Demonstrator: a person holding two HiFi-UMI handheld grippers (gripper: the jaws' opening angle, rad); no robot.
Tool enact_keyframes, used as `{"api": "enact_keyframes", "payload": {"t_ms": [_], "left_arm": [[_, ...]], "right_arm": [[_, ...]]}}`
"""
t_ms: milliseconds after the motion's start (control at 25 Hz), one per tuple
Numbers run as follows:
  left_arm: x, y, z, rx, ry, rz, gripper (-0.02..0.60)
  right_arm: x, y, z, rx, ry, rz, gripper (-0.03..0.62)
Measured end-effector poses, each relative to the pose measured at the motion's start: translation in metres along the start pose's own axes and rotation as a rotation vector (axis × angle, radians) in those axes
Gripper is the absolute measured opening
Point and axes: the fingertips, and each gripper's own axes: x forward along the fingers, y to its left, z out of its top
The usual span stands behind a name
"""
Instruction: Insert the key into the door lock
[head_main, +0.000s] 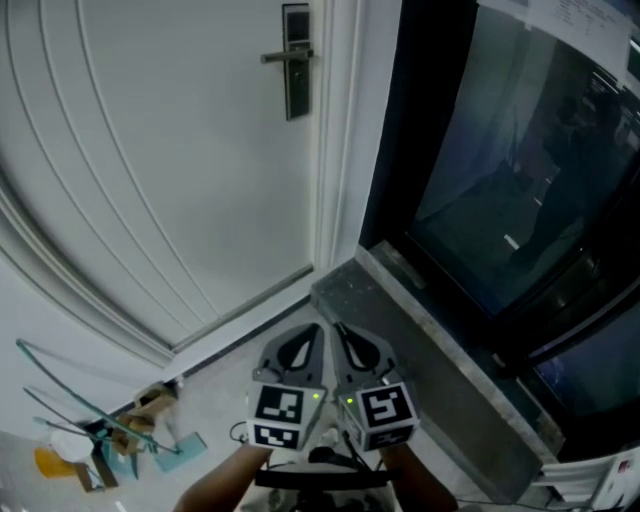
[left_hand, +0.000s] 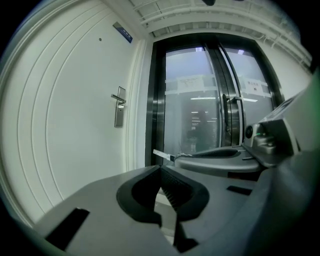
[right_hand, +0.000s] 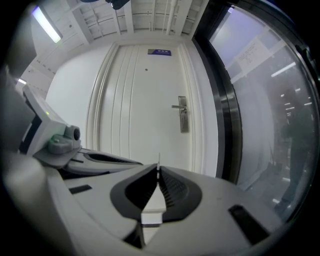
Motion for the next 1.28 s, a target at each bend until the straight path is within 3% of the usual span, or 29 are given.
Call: {"api": "enact_keyframes", "payload": {"t_ms": [400, 840, 1280], "left_arm": [[0.054, -0.016, 0.017, 0.032, 0.002, 0.037, 0.003], [0.086, -0.016, 0.032, 0.041, -0.016, 0.042, 0.003], [0.133, 0.019, 0.046, 0.024, -0.032, -0.002, 0.003]], "right_arm": [[0.014, -0.058, 0.007, -0.022, -0.022, 0.027, 0.025], [0.030, -0.084, 0.016, -0.073, -0.028, 0.037, 0.025], [0.084, -0.103, 0.026, -0.124, -0.002, 0.003, 0.025]]}}
